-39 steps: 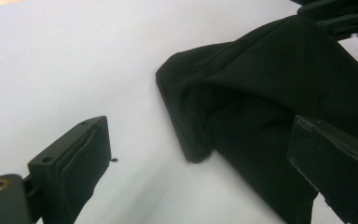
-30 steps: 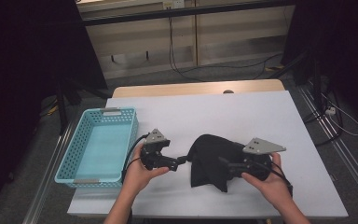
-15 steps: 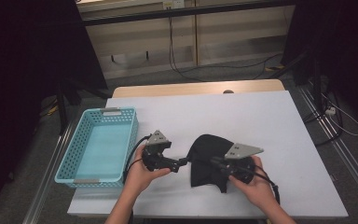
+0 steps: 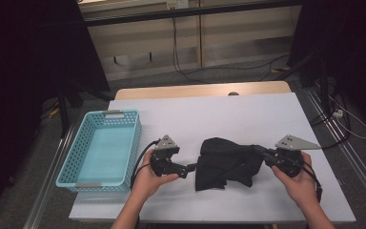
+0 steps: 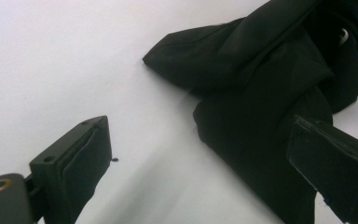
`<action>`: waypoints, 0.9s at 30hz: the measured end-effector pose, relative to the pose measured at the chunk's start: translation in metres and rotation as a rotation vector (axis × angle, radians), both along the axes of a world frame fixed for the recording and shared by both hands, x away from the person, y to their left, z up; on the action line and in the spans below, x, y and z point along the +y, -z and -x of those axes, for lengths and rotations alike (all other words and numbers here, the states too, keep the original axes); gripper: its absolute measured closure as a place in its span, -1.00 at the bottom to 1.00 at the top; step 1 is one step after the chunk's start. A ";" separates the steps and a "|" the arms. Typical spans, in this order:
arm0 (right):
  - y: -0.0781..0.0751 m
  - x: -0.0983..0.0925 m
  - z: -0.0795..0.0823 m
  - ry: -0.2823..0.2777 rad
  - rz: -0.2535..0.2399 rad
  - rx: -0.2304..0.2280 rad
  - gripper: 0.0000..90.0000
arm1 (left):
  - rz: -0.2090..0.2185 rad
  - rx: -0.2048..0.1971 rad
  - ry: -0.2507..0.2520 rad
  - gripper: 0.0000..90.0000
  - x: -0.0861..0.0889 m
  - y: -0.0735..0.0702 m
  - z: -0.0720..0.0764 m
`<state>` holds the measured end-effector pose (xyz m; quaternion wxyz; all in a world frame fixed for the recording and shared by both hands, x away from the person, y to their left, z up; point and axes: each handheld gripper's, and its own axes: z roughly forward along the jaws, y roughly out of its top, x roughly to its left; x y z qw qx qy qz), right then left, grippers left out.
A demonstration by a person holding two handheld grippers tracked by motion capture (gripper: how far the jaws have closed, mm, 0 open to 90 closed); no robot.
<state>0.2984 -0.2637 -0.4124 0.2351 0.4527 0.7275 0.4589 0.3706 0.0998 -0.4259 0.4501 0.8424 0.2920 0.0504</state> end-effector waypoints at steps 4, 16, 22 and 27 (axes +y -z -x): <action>0.011 -0.017 0.000 0.055 0.005 0.043 0.95 | -0.005 0.002 0.011 -0.84 -0.004 0.001 0.000; 0.019 -0.017 0.001 0.055 0.015 0.064 0.94 | 0.014 -0.003 0.053 -0.63 -0.031 0.011 0.004; 0.020 -0.012 -0.001 0.043 0.013 0.061 0.94 | 0.024 0.001 0.053 -0.37 -0.039 0.015 0.003; 0.021 -0.006 -0.006 0.022 0.018 0.067 0.93 | 0.033 0.015 0.052 0.23 -0.043 0.016 -0.001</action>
